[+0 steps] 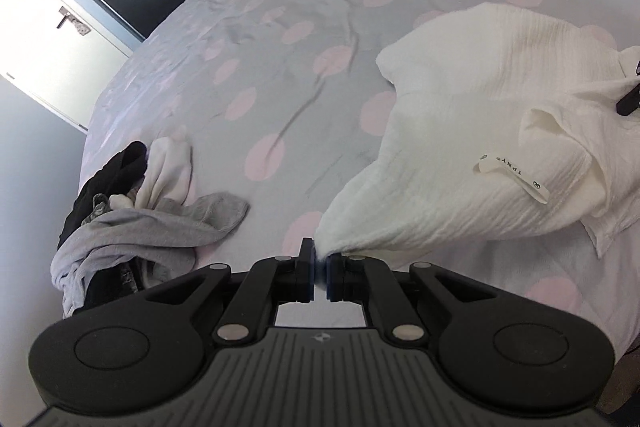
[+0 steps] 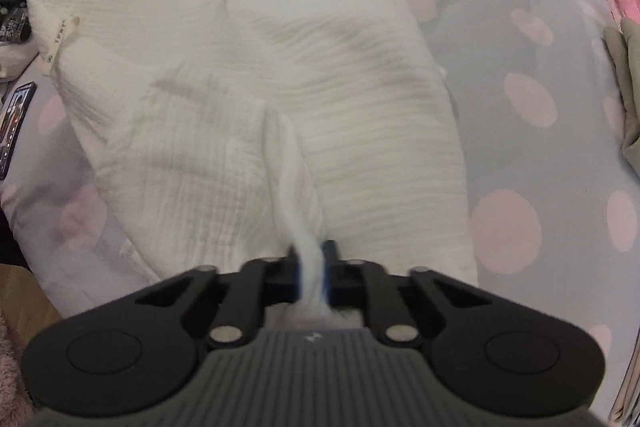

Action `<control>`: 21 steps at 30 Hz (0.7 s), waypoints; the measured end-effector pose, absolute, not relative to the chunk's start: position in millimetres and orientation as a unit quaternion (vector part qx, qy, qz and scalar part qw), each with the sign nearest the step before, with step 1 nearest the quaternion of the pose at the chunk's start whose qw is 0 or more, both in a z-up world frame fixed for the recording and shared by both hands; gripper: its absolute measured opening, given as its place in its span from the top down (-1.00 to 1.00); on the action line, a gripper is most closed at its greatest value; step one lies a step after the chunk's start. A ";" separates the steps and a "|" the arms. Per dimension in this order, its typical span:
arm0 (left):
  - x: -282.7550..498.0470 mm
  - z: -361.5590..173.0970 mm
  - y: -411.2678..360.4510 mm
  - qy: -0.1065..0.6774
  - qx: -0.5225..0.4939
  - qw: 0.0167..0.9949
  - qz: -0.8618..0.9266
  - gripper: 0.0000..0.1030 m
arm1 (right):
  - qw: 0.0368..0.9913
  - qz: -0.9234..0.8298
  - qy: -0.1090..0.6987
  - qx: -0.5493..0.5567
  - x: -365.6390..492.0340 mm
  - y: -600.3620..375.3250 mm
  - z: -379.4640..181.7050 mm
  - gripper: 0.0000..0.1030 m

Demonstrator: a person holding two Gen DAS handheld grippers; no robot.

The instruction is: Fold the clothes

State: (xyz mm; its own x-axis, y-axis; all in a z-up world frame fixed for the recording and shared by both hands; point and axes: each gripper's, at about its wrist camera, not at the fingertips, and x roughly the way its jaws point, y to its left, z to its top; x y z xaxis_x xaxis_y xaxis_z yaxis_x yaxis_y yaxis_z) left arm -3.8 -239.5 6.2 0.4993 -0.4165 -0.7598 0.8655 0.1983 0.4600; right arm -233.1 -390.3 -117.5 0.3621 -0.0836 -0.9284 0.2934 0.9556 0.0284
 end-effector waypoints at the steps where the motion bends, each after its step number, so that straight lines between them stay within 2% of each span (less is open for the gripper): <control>1: -2.5 14.4 -233.4 0.242 0.453 0.740 -0.434 0.94 | 0.828 -0.122 0.541 0.087 -233.2 -387.2 -106.1 0.92; 6: 3.5 56.8 -203.5 0.224 0.424 0.770 -0.420 0.94 | 0.870 -0.179 0.459 0.031 -240.1 -378.9 -21.9 0.93; 13: -24.7 183.3 -184.4 0.106 0.332 0.833 -0.430 0.94 | 0.913 -0.265 0.310 -0.010 -278.9 -370.9 128.3 0.94; 21: -62.9 298.5 -151.0 -0.013 0.268 0.865 -0.424 0.94 | 0.932 -0.308 0.185 -0.056 -348.8 -332.7 235.1 0.95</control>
